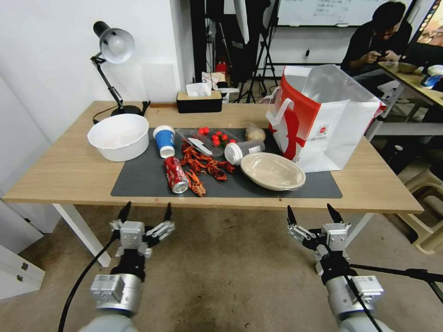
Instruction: Pick up the trash from the table and place it into the takeout bag.
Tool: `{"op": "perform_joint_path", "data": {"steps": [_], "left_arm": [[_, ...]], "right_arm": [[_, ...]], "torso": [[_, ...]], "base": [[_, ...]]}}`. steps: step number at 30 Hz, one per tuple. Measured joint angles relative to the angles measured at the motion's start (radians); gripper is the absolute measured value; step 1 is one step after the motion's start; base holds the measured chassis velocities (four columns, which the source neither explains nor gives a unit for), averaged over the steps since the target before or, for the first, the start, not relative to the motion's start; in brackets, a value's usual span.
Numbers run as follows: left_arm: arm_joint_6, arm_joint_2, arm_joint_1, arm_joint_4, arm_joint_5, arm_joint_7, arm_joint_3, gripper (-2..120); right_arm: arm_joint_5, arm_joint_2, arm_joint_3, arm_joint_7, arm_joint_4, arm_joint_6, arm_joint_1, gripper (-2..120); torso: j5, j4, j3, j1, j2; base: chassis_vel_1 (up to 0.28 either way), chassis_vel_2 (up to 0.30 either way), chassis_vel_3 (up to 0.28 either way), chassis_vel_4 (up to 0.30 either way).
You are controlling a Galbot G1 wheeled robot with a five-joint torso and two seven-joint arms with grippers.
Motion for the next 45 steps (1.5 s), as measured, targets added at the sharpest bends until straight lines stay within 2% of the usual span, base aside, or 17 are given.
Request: {"op": "perform_joint_path", "data": {"steps": [9, 11, 15, 22, 39, 44, 45], "left_arm": [[0.024, 0.0, 0.003, -0.011, 0.001, 0.008, -0.004, 100], [0.032, 0.086, -0.008, 0.0, -0.02, 0.017, -0.054, 100], [0.035, 0.132, -0.002, 0.002, -0.045, 0.02, -0.083, 100], [0.038, 0.126, -0.003, 0.002, -0.051, 0.023, -0.086, 100], [0.033, 0.106, 0.0, 0.013, -0.045, 0.032, -0.084, 100], [0.02, 0.105, -0.003, 0.028, -0.045, 0.037, -0.086, 100], [0.015, 0.102, -0.003, 0.035, -0.043, 0.039, -0.086, 100]], "right_arm": [[0.036, -0.035, 0.012, -0.01, -0.002, -0.014, 0.012, 100], [0.08, -0.114, 0.042, -0.011, -0.011, -0.02, 0.034, 100], [0.11, -0.16, 0.069, -0.013, -0.019, -0.024, 0.047, 100], [0.125, -0.186, 0.088, -0.019, -0.03, -0.025, 0.061, 100], [0.137, -0.187, 0.089, -0.022, -0.052, -0.021, 0.069, 100], [0.279, -0.187, 0.081, 0.007, -0.053, -0.045, 0.076, 100], [0.446, -0.186, 0.077, 0.049, -0.05, -0.082, 0.095, 100]], "torso": [[-0.0007, 0.0001, 0.0, 0.0, 0.0], [-0.001, 0.0, 0.0, 0.0, 0.0], [-0.0007, -0.0001, 0.0, 0.0, 0.0], [-0.0007, 0.0, 0.0, 0.0, 0.0], [-0.0007, 0.0, 0.0, 0.0, 0.0], [-0.0007, -0.0001, 0.0, 0.0, 0.0], [-0.0007, -0.0001, 0.0, 0.0, 0.0]], "base": [[0.0, 0.0, 0.0, 0.0], [0.0, 0.0, 0.0, 0.0], [0.0, 0.0, 0.0, 0.0], [0.0, 0.0, 0.0, 0.0], [0.0, 0.0, 0.0, 0.0], [0.0, 0.0, 0.0, 0.0], [0.0, 0.0, 0.0, 0.0]]}}
